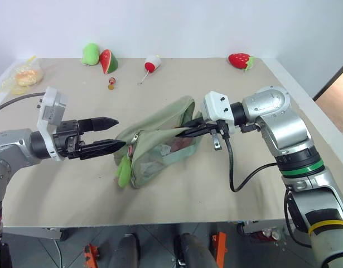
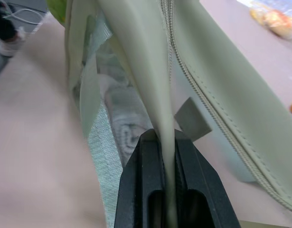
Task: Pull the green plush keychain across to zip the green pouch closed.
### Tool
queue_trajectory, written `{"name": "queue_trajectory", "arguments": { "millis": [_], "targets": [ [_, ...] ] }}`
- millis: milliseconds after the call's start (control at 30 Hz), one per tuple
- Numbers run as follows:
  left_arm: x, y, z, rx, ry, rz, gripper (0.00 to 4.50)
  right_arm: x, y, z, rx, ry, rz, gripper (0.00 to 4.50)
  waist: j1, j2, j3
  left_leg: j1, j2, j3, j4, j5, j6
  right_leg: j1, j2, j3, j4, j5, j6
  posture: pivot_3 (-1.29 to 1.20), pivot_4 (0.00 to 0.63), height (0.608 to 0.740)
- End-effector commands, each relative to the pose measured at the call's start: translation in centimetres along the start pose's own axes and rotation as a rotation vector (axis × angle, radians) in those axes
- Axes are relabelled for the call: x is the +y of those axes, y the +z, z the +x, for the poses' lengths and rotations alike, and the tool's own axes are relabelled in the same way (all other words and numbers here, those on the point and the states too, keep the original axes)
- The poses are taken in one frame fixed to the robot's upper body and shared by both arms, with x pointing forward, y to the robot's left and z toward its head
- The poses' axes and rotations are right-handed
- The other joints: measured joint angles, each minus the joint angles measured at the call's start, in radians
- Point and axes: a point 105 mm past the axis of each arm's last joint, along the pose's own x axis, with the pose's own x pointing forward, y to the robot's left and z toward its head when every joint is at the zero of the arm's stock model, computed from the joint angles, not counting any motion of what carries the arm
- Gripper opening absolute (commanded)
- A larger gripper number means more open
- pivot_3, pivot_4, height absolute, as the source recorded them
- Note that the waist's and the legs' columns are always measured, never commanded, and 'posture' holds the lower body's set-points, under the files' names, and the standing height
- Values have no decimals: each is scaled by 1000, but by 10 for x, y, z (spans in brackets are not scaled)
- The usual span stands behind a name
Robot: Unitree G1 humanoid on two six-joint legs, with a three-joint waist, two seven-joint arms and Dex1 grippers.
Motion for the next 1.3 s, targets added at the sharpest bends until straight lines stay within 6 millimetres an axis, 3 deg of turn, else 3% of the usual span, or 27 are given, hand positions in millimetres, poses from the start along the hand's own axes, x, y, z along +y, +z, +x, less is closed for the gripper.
{"name": "queue_trajectory", "arguments": {
  "millis": [33,133,267,433,567,833,1200,1300],
  "targets": [
    [-4,7,0,-14,-8,40,4500,-45,20,-30,6,-231,-88,42,0,0,0,0,0,0,0,0,0,0,0,0,0,1,0,0,150,740],
    [0,4,-5,-3,17,36,4500,-63,24,-42,33,-317,-112,42,0,0,0,0,0,2,1,1,0,-1,0,1,0,2,0,0,150,740],
    [3,4,-11,-7,48,31,4500,-67,35,-48,20,-330,-140,42,0,0,0,0,0,2,0,1,0,-1,0,2,0,1,0,0,150,740],
    [3,1,-9,-4,49,27,4500,-56,37,-30,-2,-276,-145,42,-1,0,0,0,1,2,-2,1,0,-2,1,2,0,1,0,0,150,740],
    [1,-1,-7,5,44,26,4500,-46,26,-10,25,-241,-116,42,-1,0,0,0,3,2,-2,1,0,-2,3,3,0,1,-1,0,150,740],
    [0,0,-11,9,60,27,4500,-51,8,4,89,-292,-3,42,-1,0,0,0,3,2,0,1,0,-2,3,3,0,3,-1,0,150,740],
    [3,-1,-14,4,92,22,4500,-43,25,-5,12,-229,41,3810,0,0,0,0,4,2,0,2,0,-2,4,3,0,4,-2,0,150,740],
    [3,-3,-14,9,94,14,4500,-46,39,-23,-71,-232,81,3810,0,0,0,0,5,2,0,1,0,-2,4,3,0,4,-2,0,150,740]
  ]
}}
